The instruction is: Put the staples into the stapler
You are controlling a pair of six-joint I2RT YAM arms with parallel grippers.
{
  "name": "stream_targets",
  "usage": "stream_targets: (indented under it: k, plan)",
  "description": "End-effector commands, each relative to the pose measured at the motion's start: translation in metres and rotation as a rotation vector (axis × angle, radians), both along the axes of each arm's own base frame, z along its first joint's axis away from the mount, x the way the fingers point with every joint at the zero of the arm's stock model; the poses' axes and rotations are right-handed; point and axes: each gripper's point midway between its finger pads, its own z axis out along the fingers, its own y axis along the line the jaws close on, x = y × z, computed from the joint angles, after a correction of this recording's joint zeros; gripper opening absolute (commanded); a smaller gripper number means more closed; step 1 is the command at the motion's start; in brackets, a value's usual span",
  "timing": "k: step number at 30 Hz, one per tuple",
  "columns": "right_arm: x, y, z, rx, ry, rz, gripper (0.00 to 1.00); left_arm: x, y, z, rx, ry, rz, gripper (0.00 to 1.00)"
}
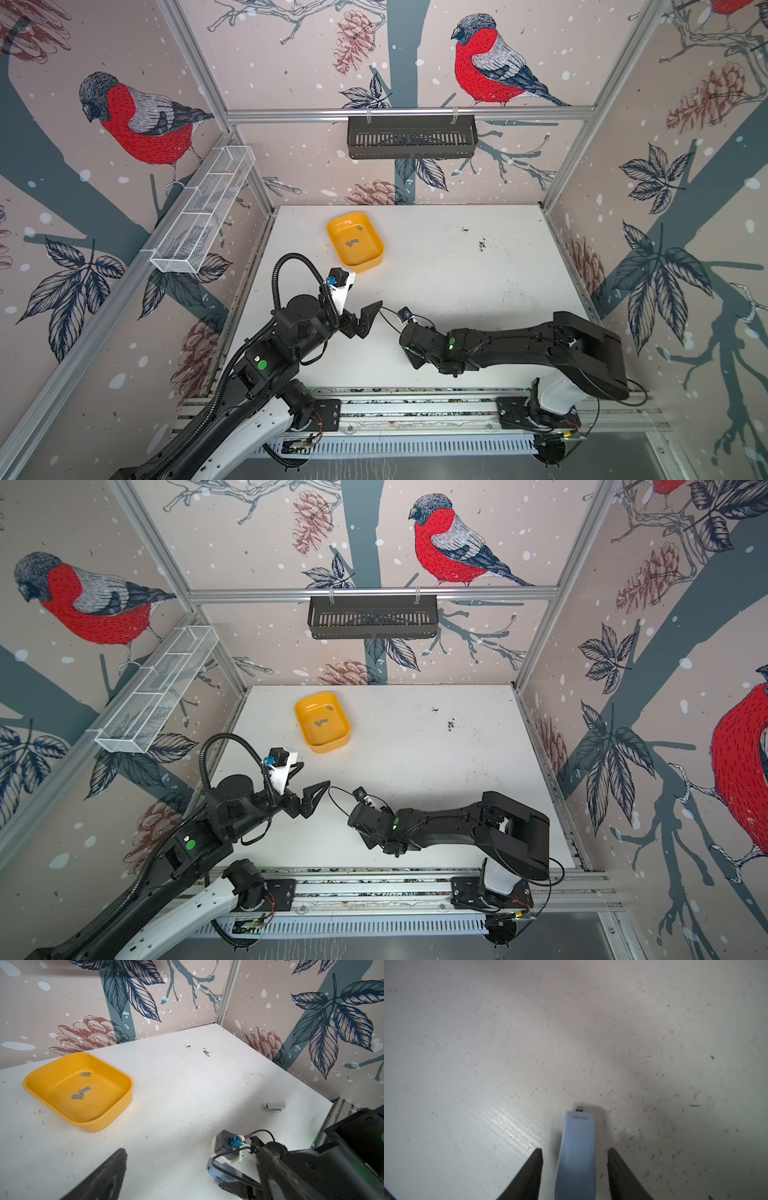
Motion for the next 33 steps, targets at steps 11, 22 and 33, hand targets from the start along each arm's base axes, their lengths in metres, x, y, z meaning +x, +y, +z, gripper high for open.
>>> stream_targets:
  k: [11,22,33]
  plan:
    - [0.001,-0.04,0.0,0.012,-0.007,-0.12,0.56,-0.001,-0.007,0.0,-0.03,0.018,-0.059,0.97]
    - [0.009,-0.055,0.014,0.108,-0.018,-0.194,0.55,-0.008,-0.033,-0.018,-0.025,0.128,-0.181,0.92]
    - [0.008,-0.09,0.054,0.409,-0.026,-0.269,0.58,-0.013,-0.071,-0.068,0.125,0.25,-0.212,0.88]
